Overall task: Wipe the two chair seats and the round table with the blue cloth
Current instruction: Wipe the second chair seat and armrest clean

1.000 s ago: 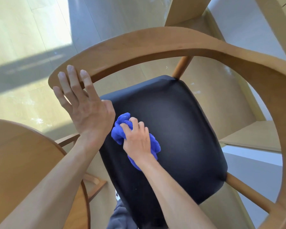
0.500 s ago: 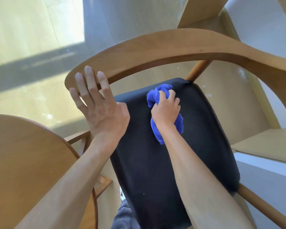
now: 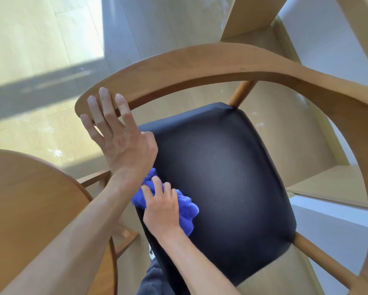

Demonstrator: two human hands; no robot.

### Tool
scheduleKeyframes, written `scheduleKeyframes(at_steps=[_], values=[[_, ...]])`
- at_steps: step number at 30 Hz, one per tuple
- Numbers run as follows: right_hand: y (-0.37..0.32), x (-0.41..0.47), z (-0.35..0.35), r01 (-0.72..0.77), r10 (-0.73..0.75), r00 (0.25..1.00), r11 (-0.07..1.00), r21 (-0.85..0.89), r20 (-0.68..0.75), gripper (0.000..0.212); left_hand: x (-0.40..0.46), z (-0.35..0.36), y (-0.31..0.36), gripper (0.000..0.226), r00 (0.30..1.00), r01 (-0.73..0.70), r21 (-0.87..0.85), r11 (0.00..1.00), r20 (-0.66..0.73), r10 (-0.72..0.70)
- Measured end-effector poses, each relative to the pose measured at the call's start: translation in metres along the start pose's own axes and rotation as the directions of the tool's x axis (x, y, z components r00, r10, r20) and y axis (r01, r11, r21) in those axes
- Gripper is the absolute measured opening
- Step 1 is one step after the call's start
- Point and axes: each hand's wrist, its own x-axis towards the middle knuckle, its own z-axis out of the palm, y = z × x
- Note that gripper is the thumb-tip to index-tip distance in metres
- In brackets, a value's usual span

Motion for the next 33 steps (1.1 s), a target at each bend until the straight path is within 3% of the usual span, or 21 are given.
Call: scheduleKeyframes(at_steps=[3,6,14,21,24,27,30,33], values=[[0.01,-0.012,-0.002,0.129,-0.128,0.991,0.991,-0.029,0.039,0.043,-0.001,-0.002,-0.002,0.081,1.0,-0.003,0.007,1.0,0.017,0.003],[0.035,-0.008,-0.011,0.126,-0.123,0.992,0.988,-0.09,0.033,0.044,-0.001,-0.004,-0.002,0.08,1.0,0.002,0.02,1.0,0.031,-0.003],[0.129,-0.025,-0.045,-0.06,0.045,0.995,0.983,-0.176,-0.09,0.029,-0.003,-0.01,0.0,0.078,0.999,0.019,0.011,1.0,0.037,-0.019],[0.19,-0.068,-0.072,-0.339,0.316,0.935,0.93,-0.142,-0.159,0.048,-0.003,-0.012,0.0,0.075,1.0,0.021,-0.008,1.0,0.023,-0.02],[0.201,-0.081,-0.079,-0.501,0.486,0.861,0.86,-0.095,-0.148,0.048,-0.003,-0.014,-0.002,0.076,1.0,0.013,-0.02,1.0,0.024,-0.013],[0.208,-0.091,-0.086,-0.722,0.709,0.684,0.691,-0.022,-0.17,0.042,-0.004,-0.016,-0.001,0.077,1.0,0.013,-0.034,0.999,0.028,-0.012],[0.201,-0.086,-0.083,-0.83,0.823,0.533,0.554,0.07,-0.196,0.042,-0.004,-0.016,0.001,0.079,0.999,0.007,-0.031,1.0,0.032,-0.006],[0.177,-0.078,-0.071,-0.835,0.845,0.498,0.528,0.156,-0.193,0.043,-0.004,-0.014,-0.001,0.08,0.999,0.005,-0.017,1.0,0.037,-0.005]])
